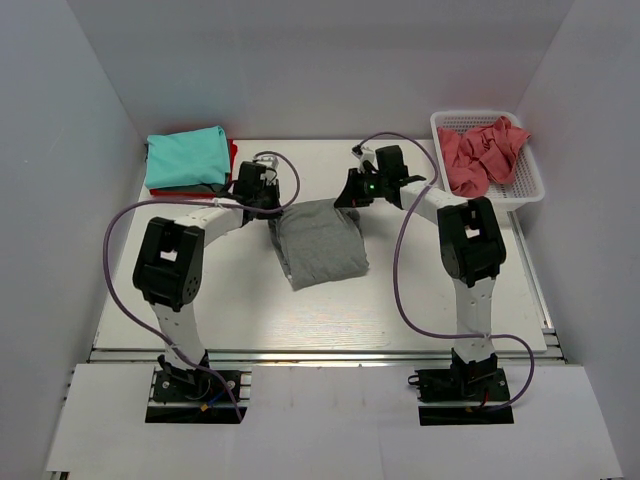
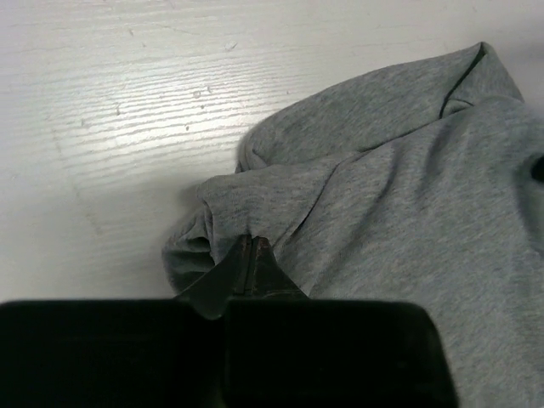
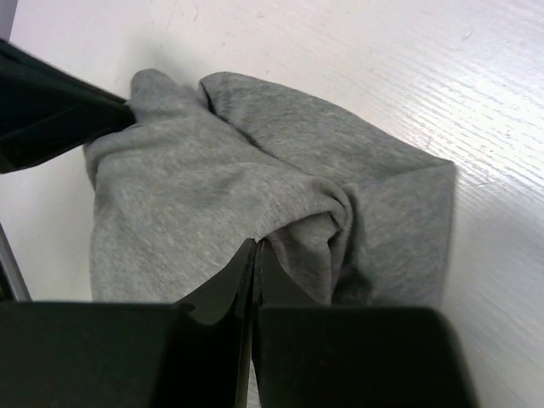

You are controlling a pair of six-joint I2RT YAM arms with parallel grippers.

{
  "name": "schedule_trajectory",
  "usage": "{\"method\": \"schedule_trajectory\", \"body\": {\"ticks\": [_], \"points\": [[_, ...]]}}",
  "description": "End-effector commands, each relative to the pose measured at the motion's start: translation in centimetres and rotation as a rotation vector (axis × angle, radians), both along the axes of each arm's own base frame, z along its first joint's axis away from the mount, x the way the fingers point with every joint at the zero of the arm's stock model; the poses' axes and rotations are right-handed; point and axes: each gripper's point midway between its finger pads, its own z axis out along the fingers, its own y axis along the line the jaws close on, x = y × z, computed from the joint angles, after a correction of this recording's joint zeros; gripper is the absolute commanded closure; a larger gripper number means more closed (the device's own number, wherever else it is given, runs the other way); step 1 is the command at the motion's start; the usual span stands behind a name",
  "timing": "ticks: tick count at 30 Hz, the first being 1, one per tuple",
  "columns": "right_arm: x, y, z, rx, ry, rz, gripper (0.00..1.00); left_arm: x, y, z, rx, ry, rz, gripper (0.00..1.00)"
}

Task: Fold and stack the t-shirts
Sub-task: Smooth out wrinkles on the folded tshirt

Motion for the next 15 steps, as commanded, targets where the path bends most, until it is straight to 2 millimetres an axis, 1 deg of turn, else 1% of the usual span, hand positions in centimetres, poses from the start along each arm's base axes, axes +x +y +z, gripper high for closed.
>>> {"method": "schedule_trajectory", "body": {"ticks": [1,2,3,4,5,6,7,9,10,12,13,14,15], "points": [[1.3,-0.3,4.3,0.021,-0.125,-0.031,1.0,0.8,1.3,6.3,-0.026,-0.151,0.055,1.0],[1.3,-0.3,4.5,0.022,-0.128,-0.035,1.0,0.4,1.6,6.3,-0.018,-0.152,0.065,1.0],[1.1,-0.3,4.4,0.026,-0.123,-0.037,1.0,0.3,1.9,6.4,-0.011,-0.161,0.077,1.0],[1.2,-0.5,5.0,0.029,-0.129,-0.056,1.0,0.4,2.2,7.5,-0.01,-0.187,0.091,1.0],[1.3,-0.9,4.5,0.015,-0.125,-0.083,1.0,0.2,2.5,7.5,-0.001,-0.19,0.103,1.0],[1.8,-1.4,4.5,0.002,-0.136,-0.12,1.0,0.4,3.1,7.5,0.019,-0.196,0.129,1.0],[1.6,-1.5,4.9,0.004,-0.153,-0.132,1.0,0.8,3.5,8.4,0.013,-0.215,0.139,1.0],[2.2,-2.2,5.2,-0.003,-0.171,-0.184,1.0,0.8,3.6,8.4,0.029,-0.221,0.127,1.0],[2.1,-2.4,5.0,-0.003,-0.164,-0.196,1.0,0.9,3.3,8.6,0.018,-0.229,0.117,1.0],[2.6,-2.1,6.1,0.021,-0.203,-0.209,1.0,1.4,3.3,9.6,0.003,-0.247,0.115,1.0],[2.7,-2.0,6.0,0.024,-0.203,-0.208,1.0,1.5,3.3,8.3,0.012,-0.222,0.114,1.0],[3.2,-1.9,6.7,0.037,-0.226,-0.209,1.0,1.7,3.2,8.1,0.013,-0.218,0.114,1.0],[3.5,-1.6,6.0,0.04,-0.22,-0.205,1.0,1.8,3.2,7.4,0.018,-0.205,0.113,1.0]]}}
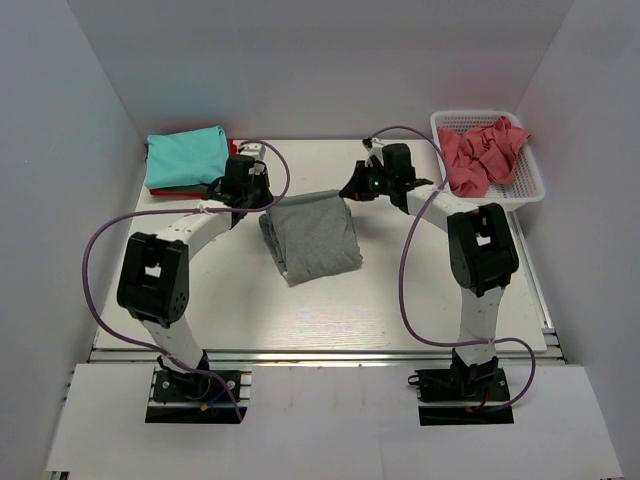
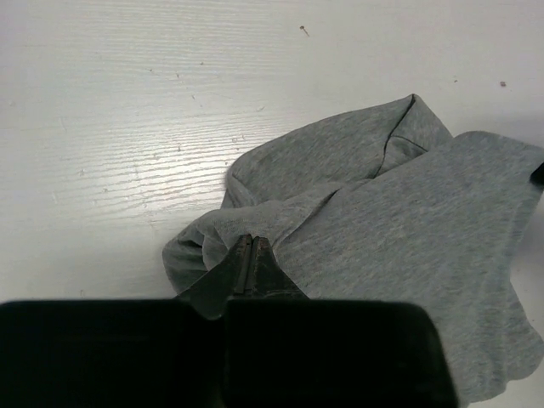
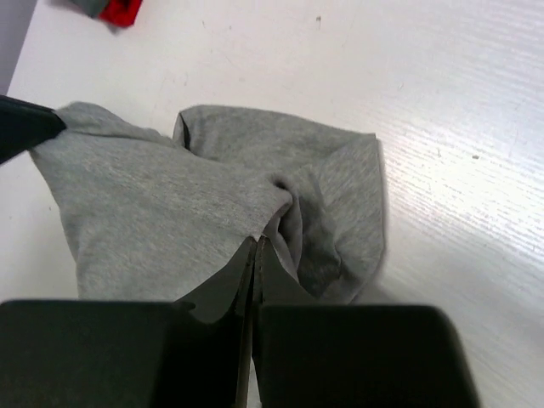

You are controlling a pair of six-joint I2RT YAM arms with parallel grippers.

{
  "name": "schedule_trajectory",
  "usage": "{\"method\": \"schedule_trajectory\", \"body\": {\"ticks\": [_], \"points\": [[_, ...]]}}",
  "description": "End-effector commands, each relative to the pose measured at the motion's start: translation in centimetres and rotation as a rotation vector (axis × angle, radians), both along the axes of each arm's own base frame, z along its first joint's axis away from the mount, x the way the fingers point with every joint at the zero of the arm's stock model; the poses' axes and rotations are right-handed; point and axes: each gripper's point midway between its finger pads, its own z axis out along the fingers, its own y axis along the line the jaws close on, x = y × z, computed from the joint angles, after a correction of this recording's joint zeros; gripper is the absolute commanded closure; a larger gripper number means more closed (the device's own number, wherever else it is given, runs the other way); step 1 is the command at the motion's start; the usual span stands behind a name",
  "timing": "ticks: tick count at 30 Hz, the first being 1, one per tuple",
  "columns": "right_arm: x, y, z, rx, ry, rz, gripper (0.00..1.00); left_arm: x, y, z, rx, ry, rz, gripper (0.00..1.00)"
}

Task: Fold and stack the t-shirts
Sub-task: Smooth out wrinkles on the folded tshirt

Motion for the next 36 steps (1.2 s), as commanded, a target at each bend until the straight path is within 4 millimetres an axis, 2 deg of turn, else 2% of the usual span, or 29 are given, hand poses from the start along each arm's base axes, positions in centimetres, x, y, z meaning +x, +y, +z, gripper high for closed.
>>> {"method": "schedule_trajectory", "body": {"ticks": [1,2,4,5,6,7,8,10,11,12,13,14,16,18,20,21,22,23,24,25,27,29,30,31,32,33,34,35,36], "points": [[2.4,0.2,3.1,0.051,-0.118,-0.043,1.0,1.5,0.9,0.2,0.005,-0.02,0.036,1.0],[2.8,0.5,3.5,0.062,-0.135,-0.036,1.0,1.4,0.8,-0.5,0.004,-0.005,0.028,1.0],[3.5,1.1,2.1,0.063,-0.128,-0.016,1.0,2.0,1.1,-1.2,-0.004,0.004,0.046,1.0],[4.6,1.5,1.0,0.057,-0.121,-0.018,1.0,2.0,1.1,-2.5,0.003,0.03,0.046,1.0],[4.8,1.7,0.4,0.051,-0.113,-0.018,1.0,2.6,1.5,-2.5,0.001,0.021,0.057,1.0],[5.4,1.5,-1.3,0.035,-0.098,-0.041,1.0,3.0,2.1,-3.1,0.008,0.024,0.074,1.0],[6.3,1.6,-1.3,0.046,-0.143,-0.058,1.0,3.6,1.9,-3.9,0.01,0.031,0.075,1.0],[7.4,0.7,-4.5,-0.007,-0.12,-0.141,1.0,4.6,2.7,-4.8,0.006,0.044,0.088,1.0],[8.9,0.9,-3.3,-0.002,-0.157,-0.15,1.0,5.2,2.1,-4.5,-0.009,0.045,0.068,1.0],[8.9,0.6,-4.4,-0.032,-0.118,-0.152,1.0,5.4,2.4,-4.8,-0.015,0.052,0.067,1.0],[9.5,0.8,-5.7,-0.063,-0.105,-0.14,1.0,5.6,1.7,-5.4,-0.034,0.059,0.039,1.0],[9.4,0.9,-6.4,-0.074,-0.104,-0.129,1.0,5.7,1.5,-5.2,-0.043,0.051,0.03,1.0],[9.7,0.9,-6.2,-0.085,-0.114,-0.116,1.0,5.9,1.7,-5.5,-0.042,0.049,0.017,1.0],[9.5,0.9,-5.5,-0.091,-0.131,-0.106,0.92,6.2,1.6,-5.0,-0.045,0.037,0.017,1.0],[9.5,0.9,-2.6,-0.082,-0.182,-0.098,0.82,6.7,1.5,-4.0,-0.046,0.031,0.017,0.99],[9.7,1.0,-1.7,-0.083,-0.204,-0.093,0.75,6.8,1.7,-3.2,-0.042,0.024,0.024,0.92],[9.5,0.9,0.5,-0.075,-0.226,-0.092,0.7,7.0,1.6,-2.6,-0.042,0.024,0.024,0.65],[9.2,1.1,1.3,-0.072,-0.243,-0.072,0.63,7.0,1.6,-1.8,-0.046,0.009,0.024,0.43],[9.1,1.0,1.7,-0.072,-0.246,-0.071,0.5,6.8,1.7,-0.5,-0.049,-0.007,0.023,0.25],[8.6,0.9,3.7,-0.06,-0.267,-0.069,0.43,6.8,1.7,0.5,-0.053,-0.025,0.023,0.0],[7.5,0.7,3.6,-0.058,-0.249,-0.061,0.39,6.1,2.2,1.2,-0.041,-0.026,0.041,0.0],[6.6,0.2,5.2,-0.046,-0.256,-0.075,0.35,5.3,2.8,2.8,-0.038,-0.045,0.067,0.0],[6.5,-0.2,6.3,-0.04,-0.261,-0.117,0.32,4.5,3.1,2.1,-0.033,-0.014,0.084,0.0],[5.7,-1.0,4.7,-0.045,-0.217,-0.138,0.14,3.9,3.2,2.0,-0.038,0.002,0.09,0.0],[5.5,-1.1,5.8,-0.031,-0.235,-0.154,0.1,3.2,3.4,1.9,-0.034,0.018,0.091,0.0],[5.2,-1.6,6.7,-0.024,-0.242,-0.189,0.1,2.1,2.9,1.1,-0.062,0.055,0.072,0.0],[4.3,-2.1,5.1,-0.04,-0.206,-0.201,0.1,1.4,2.0,0.8,-0.083,0.073,0.05,0.0],[4.2,-2.9,7.1,-0.031,-0.241,-0.243,0.1,0.8,1.0,0.8,-0.132,0.082,0.008,0.0],[3.6,-3.3,6.4,-0.037,-0.22,-0.267,0.1,-0.8,-0.1,-0.1,-0.177,0.114,-0.021,0.0]]}}
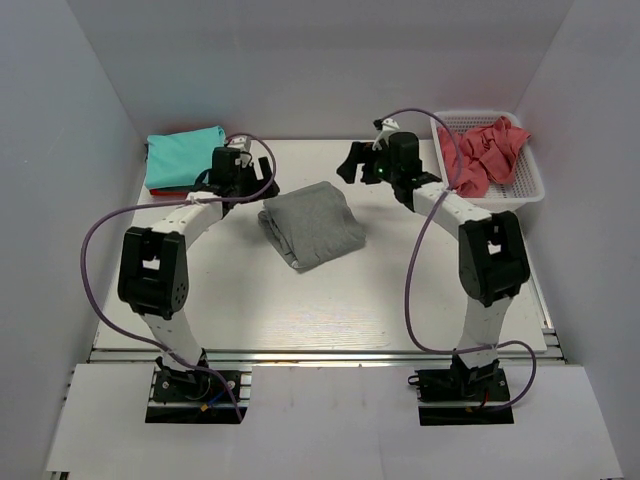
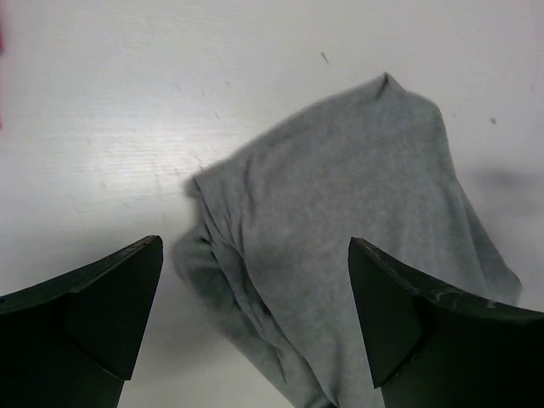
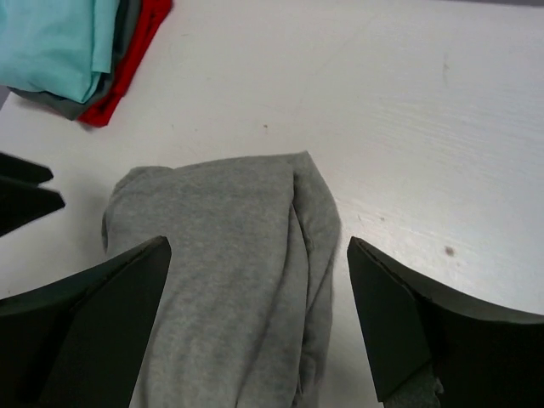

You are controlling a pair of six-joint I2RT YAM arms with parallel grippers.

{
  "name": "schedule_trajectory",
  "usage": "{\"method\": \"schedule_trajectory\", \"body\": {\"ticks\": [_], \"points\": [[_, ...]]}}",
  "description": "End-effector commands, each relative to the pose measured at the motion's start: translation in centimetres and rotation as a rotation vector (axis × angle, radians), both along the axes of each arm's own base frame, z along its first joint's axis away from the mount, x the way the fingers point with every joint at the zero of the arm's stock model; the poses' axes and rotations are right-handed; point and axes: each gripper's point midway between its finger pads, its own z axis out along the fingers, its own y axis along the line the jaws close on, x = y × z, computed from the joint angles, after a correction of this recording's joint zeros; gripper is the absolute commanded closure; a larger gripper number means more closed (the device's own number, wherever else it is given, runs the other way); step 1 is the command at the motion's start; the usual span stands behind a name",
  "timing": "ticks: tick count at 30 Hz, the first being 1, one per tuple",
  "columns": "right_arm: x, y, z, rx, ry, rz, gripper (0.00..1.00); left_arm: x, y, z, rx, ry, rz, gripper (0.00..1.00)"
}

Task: Fold and stack the t-shirts
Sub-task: Smooth out wrinkles on the folded tshirt, then put the neatly folded tshirt into the corner of the board with the left arm

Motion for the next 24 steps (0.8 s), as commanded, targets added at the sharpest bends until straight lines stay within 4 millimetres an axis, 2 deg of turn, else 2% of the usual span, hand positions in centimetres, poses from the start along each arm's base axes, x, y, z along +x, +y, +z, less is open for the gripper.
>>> {"method": "schedule_trajectory", "body": {"ticks": [1,2,3,4,5,7,8,10,11,12,16,19,21,24], "points": [[-0.8,-2.5,-0.5,0.004,0.022,-0.133,0.1,-4.1,-2.8,-0.8,-0.143,0.087,-0.09,0.0],[-1.3,-2.7,1.7,0.028,-0.017,-0.145,0.1,-5.6,-3.5,-1.7,-0.189,0.129,-0.119,0.0],[-1.8,-3.4,1.0,0.022,-0.004,-0.164,0.1,-6.1,-3.6,-2.4,-0.206,0.147,-0.114,0.0],[-1.9,-3.8,1.0,0.019,-0.007,-0.189,0.1,-6.7,-3.7,-1.9,-0.243,0.152,-0.086,0.0],[-2.9,-4.3,0.7,0.012,0.002,-0.198,0.1,-7.4,-4.4,-2.0,-0.27,0.159,-0.104,0.0],[-3.5,-4.9,2.0,0.014,-0.025,-0.216,0.1,-8.2,-4.8,-2.8,-0.332,0.162,-0.093,0.0],[-3.9,-5.1,1.3,0.003,-0.011,-0.216,0.1,-8.7,-4.8,-3.0,-0.342,0.165,-0.086,0.0],[-4.3,-5.4,2.0,0.001,-0.023,-0.218,0.1,-8.4,-5.2,-2.8,-0.36,0.148,-0.078,0.0],[-4.6,-5.5,1.4,-0.007,-0.008,-0.22,0.1,-8.8,-5.1,-4.1,-0.363,0.187,-0.063,0.0],[-4.6,-5.8,1.8,-0.007,-0.015,-0.228,0.1,-8.8,-5.3,-4.6,-0.368,0.196,-0.071,0.0],[-5.0,-5.9,1.2,-0.016,-0.002,-0.226,0.1,-8.8,-6.7,-5.7,-0.451,0.209,-0.116,0.0],[-5.0,-5.8,0.8,-0.017,0.015,-0.225,0.1,-8.9,-6.7,-7.7,-0.444,0.253,-0.105,0.0],[-5.1,-5.8,0.9,-0.02,0.011,-0.223,0.1,-8.8,-6.7,-8.0,-0.435,0.259,-0.109,0.0],[-5.1,-6.1,1.4,-0.022,-0.002,-0.232,0.1,-9.1,-5.8,-9.8,-0.385,0.296,-0.061,0.0]]}}
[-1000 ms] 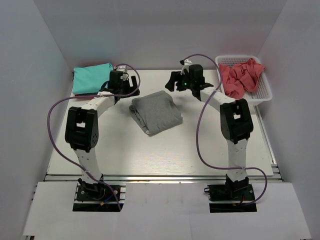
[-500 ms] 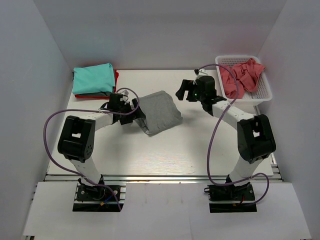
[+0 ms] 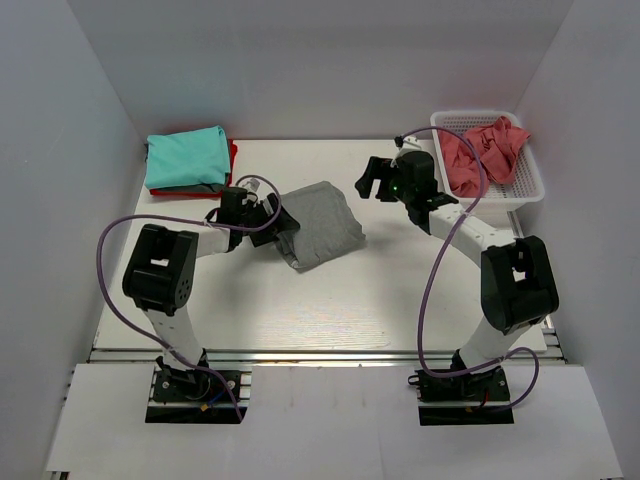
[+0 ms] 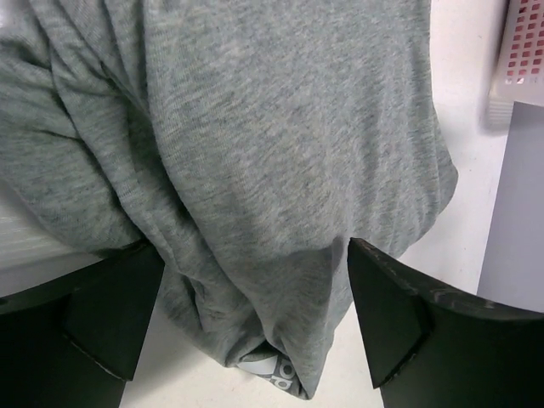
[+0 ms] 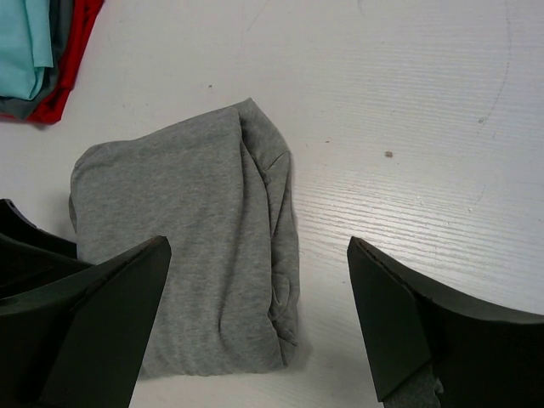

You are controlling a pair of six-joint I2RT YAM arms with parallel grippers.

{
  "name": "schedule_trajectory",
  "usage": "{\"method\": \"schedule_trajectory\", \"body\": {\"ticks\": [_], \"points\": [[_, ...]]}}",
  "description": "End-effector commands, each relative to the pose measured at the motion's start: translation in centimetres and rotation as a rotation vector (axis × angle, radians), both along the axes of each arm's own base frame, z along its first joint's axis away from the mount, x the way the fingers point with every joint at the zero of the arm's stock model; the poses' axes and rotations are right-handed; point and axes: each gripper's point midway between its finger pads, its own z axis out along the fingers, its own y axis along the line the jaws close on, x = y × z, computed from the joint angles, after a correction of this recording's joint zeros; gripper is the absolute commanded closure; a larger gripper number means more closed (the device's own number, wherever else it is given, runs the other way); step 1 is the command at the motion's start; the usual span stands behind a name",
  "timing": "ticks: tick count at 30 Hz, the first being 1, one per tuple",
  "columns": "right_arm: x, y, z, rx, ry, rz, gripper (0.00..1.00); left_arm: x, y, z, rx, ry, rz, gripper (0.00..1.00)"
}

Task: Fold and stack the t-shirts
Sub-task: Put the neatly folded tshirt into the corner of the board with the left arm

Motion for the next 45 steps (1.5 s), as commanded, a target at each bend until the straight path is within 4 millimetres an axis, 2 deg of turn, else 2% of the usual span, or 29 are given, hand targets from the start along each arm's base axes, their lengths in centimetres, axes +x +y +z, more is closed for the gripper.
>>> {"method": "schedule_trajectory", "body": {"ticks": [1,3,4,6,7,8,9,10,12,13,16,17,19,20,23,24,25,26,27,28,29,30,31,32,37,39,40,42,45], "points": [[0.2,-0.6,2.0,0.005,-0.057,-0.019,0.1,-0.4,0.6,-1.8,0.055,0.047,0.013,0.02],[0.1,-0.6,2.2,0.002,-0.062,-0.017,0.1,-0.3,0.8,-2.2,0.075,0.045,0.007,0.12],[0.0,-0.7,2.3,0.003,-0.066,-0.019,0.1,-0.5,0.8,-2.8,0.082,0.072,0.006,0.22],[-0.1,-0.7,2.1,-0.001,-0.065,-0.019,0.1,-0.1,0.1,-3.3,0.088,0.061,-0.037,0.31],[-0.1,-0.9,2.4,-0.001,-0.074,-0.021,0.1,0.3,0.1,-3.5,0.093,0.057,-0.043,0.43],[-0.3,-0.7,2.3,-0.003,-0.073,-0.012,0.1,0.2,-0.5,-3.8,0.091,0.058,-0.067,0.49],[-0.3,-0.8,2.5,-0.005,-0.08,-0.015,0.1,1.0,-0.9,-3.4,0.091,0.032,-0.09,0.56],[-0.5,-1.0,2.3,-0.011,-0.074,-0.016,0.1,1.0,-1.0,-4.2,0.089,0.055,-0.099,0.76],[-0.6,-1.3,2.3,-0.024,-0.079,-0.023,0.1,1.5,-1.1,-3.7,0.08,0.024,-0.139,0.95],[-0.8,-1.5,2.1,-0.032,-0.078,-0.028,0.1,2.3,-1.2,-3.1,0.082,-0.013,-0.146,1.0],[-1.4,-2.0,2.3,-0.048,-0.098,-0.024,0.1,4.7,-1.1,0.1,0.149,-0.179,-0.235,1.0],[-1.6,-2.1,2.6,-0.051,-0.109,-0.02,0.1,5.8,-1.0,1.9,0.189,-0.204,-0.263,1.0],[-1.8,-2.2,2.8,-0.058,-0.123,-0.016,0.1,7.3,-0.2,3.5,0.294,-0.276,-0.312,1.0],[-2.1,-2.3,2.7,-0.059,-0.125,-0.016,0.1,8.2,-0.5,5.5,0.305,-0.317,-0.336,1.0],[-2.1,-2.9,2.8,-0.071,-0.14,-0.046,0.1,9.6,-0.2,8.5,0.341,-0.388,-0.424,1.0],[-2.1,-3.0,3.2,-0.073,-0.153,-0.044,0.1,10.0,0.1,8.9,0.374,-0.396,-0.443,1.0],[-2.1,-3.0,3.3,-0.075,-0.157,-0.046,0.1,11.6,0.4,10.3,0.435,-0.448,-0.463,1.0],[-2.2,-3.1,3.1,-0.079,-0.152,-0.044,0.1,10.9,1.1,9.5,0.466,-0.375,-0.488,1.0],[-2.2,-3.1,3.3,-0.083,-0.159,-0.045,0.1,11.3,1.4,9.8,0.496,-0.363,-0.49,1.0],[-2.2,-3.1,3.3,-0.084,-0.161,-0.046,0.1,13.0,2.4,12.1,0.552,-0.414,-0.475,1.0],[-2.2,-3.2,3.4,-0.084,-0.162,-0.049,0.1,13.2,2.7,12.2,0.575,-0.407,-0.485,1.0],[-2.1,-3.3,3.5,-0.084,-0.166,-0.05,0.1,13.1,3.7,11.3,0.606,-0.36,-0.491,1.0],[-2.1,-3.1,3.6,-0.082,-0.169,-0.046,0.1,14.0,4.7,13.4,0.641,-0.399,-0.46,1.0],[-2.1,-3.1,3.6,-0.08,-0.168,-0.045,0.1,14.4,5.1,13.6,0.664,-0.396,-0.444,1.0],[-2.0,-2.9,4.2,-0.07,-0.179,-0.035,0.1,16.3,9.1,17.6,0.752,-0.497,-0.392,1.0],[-2.1,-2.7,4.3,-0.064,-0.179,-0.027,0.1,16.2,9.4,19.1,0.765,-0.535,-0.414,1.0],[-2.1,-2.7,4.3,-0.062,-0.176,-0.027,0.1,16.5,11.0,19.6,0.779,-0.535,-0.393,1.0],[-2.4,-2.1,4.5,-0.045,-0.177,0.006,0.1,16.9,12.1,20.0,0.802,-0.561,-0.412,1.0],[-2.6,-1.7,4.7,-0.036,-0.179,0.025,0.1,17.4,15.4,21.2,0.848,-0.588,-0.396,1.0]]}}
